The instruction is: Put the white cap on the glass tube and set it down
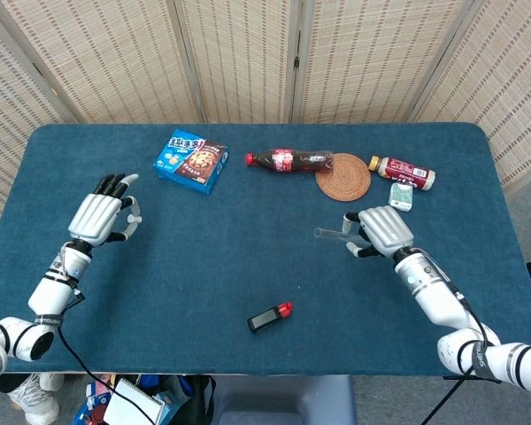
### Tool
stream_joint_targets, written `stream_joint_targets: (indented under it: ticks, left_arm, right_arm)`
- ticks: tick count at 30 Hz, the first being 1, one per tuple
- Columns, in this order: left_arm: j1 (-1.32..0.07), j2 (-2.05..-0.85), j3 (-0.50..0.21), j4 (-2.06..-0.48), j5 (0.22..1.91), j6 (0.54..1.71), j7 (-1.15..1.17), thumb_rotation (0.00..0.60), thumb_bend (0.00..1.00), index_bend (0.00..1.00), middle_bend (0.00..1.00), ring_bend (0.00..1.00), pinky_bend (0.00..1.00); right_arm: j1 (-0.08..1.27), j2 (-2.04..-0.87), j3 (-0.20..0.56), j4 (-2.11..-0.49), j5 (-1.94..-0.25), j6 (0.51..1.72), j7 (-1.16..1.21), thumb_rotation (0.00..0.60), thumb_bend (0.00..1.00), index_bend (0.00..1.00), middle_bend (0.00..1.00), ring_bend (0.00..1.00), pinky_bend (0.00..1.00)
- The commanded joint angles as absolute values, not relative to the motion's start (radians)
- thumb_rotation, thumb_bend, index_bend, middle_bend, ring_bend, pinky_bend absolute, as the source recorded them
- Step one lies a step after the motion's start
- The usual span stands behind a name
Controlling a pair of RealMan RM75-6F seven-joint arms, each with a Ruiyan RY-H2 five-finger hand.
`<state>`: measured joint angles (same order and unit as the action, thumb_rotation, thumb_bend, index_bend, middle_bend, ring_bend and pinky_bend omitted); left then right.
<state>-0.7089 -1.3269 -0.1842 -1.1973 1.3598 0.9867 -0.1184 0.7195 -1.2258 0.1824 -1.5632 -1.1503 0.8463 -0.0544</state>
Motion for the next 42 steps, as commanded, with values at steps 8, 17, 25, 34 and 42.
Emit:
stream_joint_targets:
  ticks: [8, 17, 25, 34, 42]
  left_arm:
    - [-0.696, -1.116, -0.257, -1.549, 1.443, 1.134, -0.098, 0.600, 0.40, 0.58, 0.08, 0.03, 0.00]
    - [-0.739, -1.087, -0.296, -1.688, 1.445, 1.136, 0.002, 0.600, 0.40, 0.59, 0.08, 0.03, 0.00]
    - [-0.764, -1.100, -0.299, -1.753, 1.457, 1.139, 0.082, 0.600, 0.40, 0.59, 0.08, 0.03, 0.00]
    - [-0.793, -1.111, -0.301, -1.808, 1.460, 1.129, 0.178, 0.600, 0.40, 0.59, 0.08, 0.03, 0.00]
    - [-0.814, -1.124, -0.302, -1.835, 1.441, 1.116, 0.260, 0.600, 0.40, 0.59, 0.08, 0.03, 0.00]
  right_arm:
    - [0.773, -1.342, 0.243, -1.527, -1.226, 0.862, 0.064, 0.600, 0.62, 0.86, 1.00, 1.00, 1.00]
    - [0.826, -1.477, 0.288, -1.463, -1.253, 0.887, 0.144, 0.600, 0.62, 0.86, 1.00, 1.00, 1.00]
    - [0.861, -1.558, 0.317, -1.401, -1.254, 0.894, 0.209, 0.600, 0.62, 0.86, 1.00, 1.00, 1.00]
    - [0.896, -1.584, 0.341, -1.383, -1.234, 0.870, 0.227, 0.600, 0.62, 0.86, 1.00, 1.00, 1.00]
    - [0.906, -1.579, 0.349, -1.403, -1.220, 0.866, 0.217, 0.600, 0.62, 0.86, 1.00, 1.00, 1.00]
